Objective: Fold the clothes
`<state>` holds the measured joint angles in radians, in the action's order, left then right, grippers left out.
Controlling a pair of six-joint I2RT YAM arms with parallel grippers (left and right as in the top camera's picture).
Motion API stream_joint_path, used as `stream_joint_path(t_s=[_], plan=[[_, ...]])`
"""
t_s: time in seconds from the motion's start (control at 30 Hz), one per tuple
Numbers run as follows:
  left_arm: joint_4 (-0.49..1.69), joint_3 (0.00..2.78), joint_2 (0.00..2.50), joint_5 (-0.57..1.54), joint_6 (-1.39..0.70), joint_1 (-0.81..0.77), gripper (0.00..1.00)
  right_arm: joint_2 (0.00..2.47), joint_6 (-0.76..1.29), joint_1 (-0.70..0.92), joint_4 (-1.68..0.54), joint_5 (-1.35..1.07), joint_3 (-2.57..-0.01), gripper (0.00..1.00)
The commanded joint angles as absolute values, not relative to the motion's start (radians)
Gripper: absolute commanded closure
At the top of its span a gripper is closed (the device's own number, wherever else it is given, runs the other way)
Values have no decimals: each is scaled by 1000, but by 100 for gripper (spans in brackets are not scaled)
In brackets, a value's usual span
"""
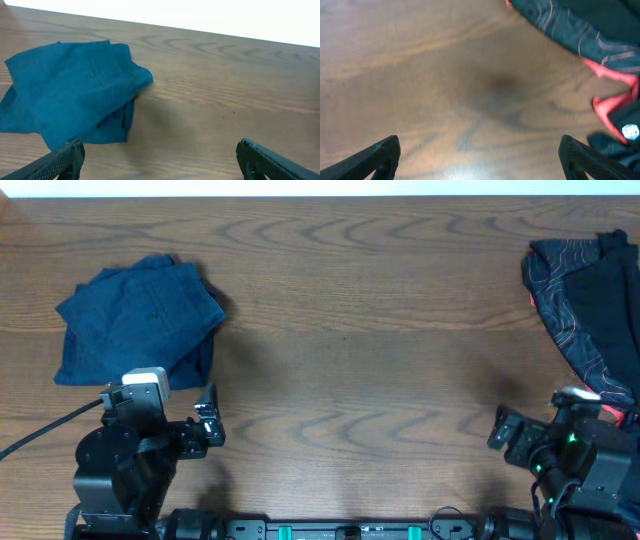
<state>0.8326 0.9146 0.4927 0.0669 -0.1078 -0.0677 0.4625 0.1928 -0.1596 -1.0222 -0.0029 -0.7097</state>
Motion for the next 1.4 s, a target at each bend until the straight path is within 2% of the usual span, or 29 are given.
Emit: stream_joint_path(t_s=[0.0,0.3,0.47,0.77,1.0,1.2,1.37], plan=[[834,907,489,52,-117,-70,2,457,178,-156,-1064,8,-704,1],[834,907,489,52,-117,-70,2,443,178,-153,-1085,-18,-697,1],[834,907,489,52,-117,-70,2,343,95,-107,-867,-84,-599,1],[834,907,489,52,-117,-70,2,-1,-4,-25,-445,-109,-324,1],[834,907,489,52,-117,-70,2,5,-181,-19,-158,-117,-200,1],[834,907,489,52,-117,-70,2,5,-196,-19,-53,-157,-15,1],[834,907,489,52,-117,-70,2,5,-188,-21,-63,-161,-6,1]])
